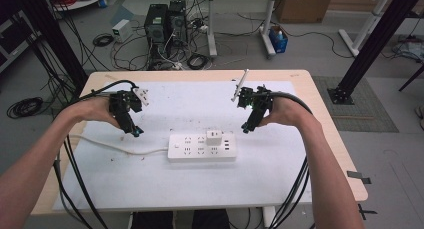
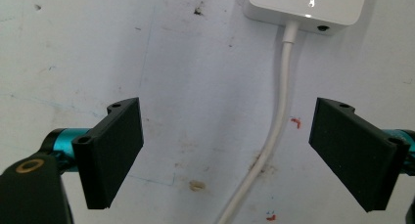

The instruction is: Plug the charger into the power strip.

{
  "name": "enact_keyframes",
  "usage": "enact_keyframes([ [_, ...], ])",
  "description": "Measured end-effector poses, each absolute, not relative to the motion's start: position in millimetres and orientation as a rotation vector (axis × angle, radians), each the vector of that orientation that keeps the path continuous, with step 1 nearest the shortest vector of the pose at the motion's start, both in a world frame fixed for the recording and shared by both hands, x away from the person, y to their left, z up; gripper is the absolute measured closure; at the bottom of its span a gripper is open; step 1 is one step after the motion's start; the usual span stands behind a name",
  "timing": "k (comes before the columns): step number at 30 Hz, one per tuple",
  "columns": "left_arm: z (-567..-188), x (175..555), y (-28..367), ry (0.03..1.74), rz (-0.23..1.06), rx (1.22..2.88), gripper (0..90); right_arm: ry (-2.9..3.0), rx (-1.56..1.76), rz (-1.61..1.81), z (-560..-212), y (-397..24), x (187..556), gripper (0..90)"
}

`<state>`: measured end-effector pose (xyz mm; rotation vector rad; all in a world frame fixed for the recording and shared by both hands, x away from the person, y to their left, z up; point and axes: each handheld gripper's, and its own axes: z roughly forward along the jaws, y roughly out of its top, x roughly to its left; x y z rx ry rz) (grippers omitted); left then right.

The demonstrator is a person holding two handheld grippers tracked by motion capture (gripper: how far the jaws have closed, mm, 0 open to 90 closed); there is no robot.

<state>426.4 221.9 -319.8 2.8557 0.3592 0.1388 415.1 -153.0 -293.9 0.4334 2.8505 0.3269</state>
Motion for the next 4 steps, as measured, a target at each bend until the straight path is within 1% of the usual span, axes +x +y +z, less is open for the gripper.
enact_keyframes([
  [4,-319.8,426.2,221.4,0.35,0.137,2.864,12.9,2.852,0.431,0.32,-294.2,-152.5,413.1,13.1],
])
